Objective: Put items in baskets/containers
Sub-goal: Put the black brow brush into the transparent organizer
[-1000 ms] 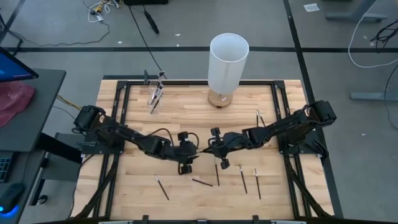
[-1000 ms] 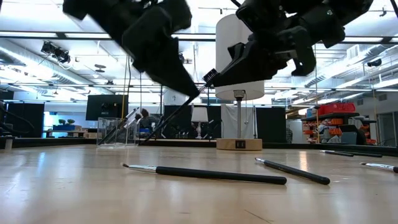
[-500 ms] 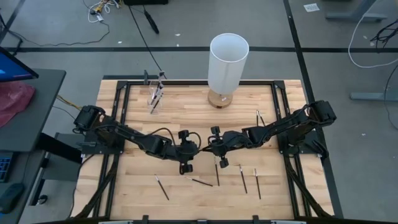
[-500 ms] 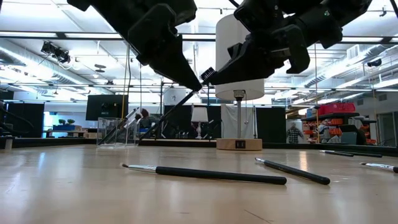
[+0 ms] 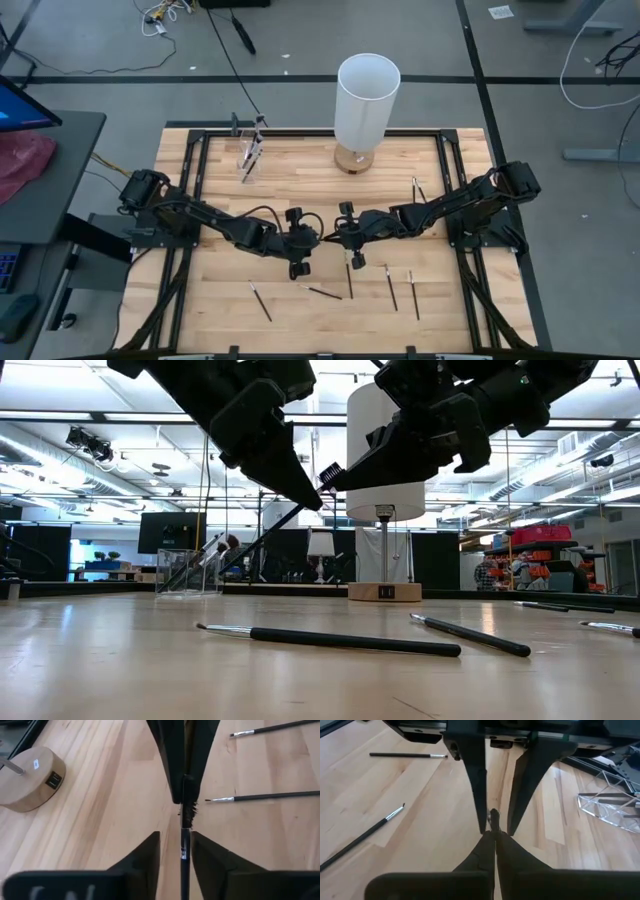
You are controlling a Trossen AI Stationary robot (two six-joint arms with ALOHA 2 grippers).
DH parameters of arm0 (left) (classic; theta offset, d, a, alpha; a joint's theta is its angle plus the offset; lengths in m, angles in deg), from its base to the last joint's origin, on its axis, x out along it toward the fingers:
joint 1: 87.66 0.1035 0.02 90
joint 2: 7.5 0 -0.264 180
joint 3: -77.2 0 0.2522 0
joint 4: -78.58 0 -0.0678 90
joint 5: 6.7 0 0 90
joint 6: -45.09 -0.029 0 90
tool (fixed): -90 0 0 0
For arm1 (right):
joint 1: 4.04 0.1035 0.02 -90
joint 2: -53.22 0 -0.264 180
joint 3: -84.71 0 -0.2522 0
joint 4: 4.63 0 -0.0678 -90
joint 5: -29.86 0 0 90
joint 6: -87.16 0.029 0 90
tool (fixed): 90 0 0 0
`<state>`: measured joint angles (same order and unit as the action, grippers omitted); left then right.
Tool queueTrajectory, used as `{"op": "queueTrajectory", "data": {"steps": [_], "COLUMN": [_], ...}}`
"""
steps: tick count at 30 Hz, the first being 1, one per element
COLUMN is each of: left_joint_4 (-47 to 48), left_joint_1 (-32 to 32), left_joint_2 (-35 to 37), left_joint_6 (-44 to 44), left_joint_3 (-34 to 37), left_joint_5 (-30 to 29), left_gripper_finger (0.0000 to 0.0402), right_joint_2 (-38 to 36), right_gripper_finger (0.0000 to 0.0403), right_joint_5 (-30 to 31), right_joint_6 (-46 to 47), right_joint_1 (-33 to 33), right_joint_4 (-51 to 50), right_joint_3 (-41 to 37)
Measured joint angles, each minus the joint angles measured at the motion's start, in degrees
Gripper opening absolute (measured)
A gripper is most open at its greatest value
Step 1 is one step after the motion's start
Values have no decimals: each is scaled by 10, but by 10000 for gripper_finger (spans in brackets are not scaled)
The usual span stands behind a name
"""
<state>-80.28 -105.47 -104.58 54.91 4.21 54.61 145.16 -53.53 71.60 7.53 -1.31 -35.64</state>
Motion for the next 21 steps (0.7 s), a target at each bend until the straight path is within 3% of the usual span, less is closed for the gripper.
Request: {"op": "queueTrajectory", "data": {"steps": [6,12,21], "left_joint_4": [0,0,102], "left_joint_1": [0,-1,0], "left_joint_2": [0,0,7], "left_joint_6": [0,5,71], "left_joint_3": [0,0,1], "left_joint_5": [1,-4,-58], "left_gripper_finger": [18,16,15], "right_joint_2": [0,0,-31], "right_gripper_finger": [2,31,135], "right_joint_5": [3,3,-2], "right_joint_6": [3,8,82], "right_joint_1": [0,0,-23], "right_joint_4": [0,1,-96], "right_joint_3": [0,0,-2]}}
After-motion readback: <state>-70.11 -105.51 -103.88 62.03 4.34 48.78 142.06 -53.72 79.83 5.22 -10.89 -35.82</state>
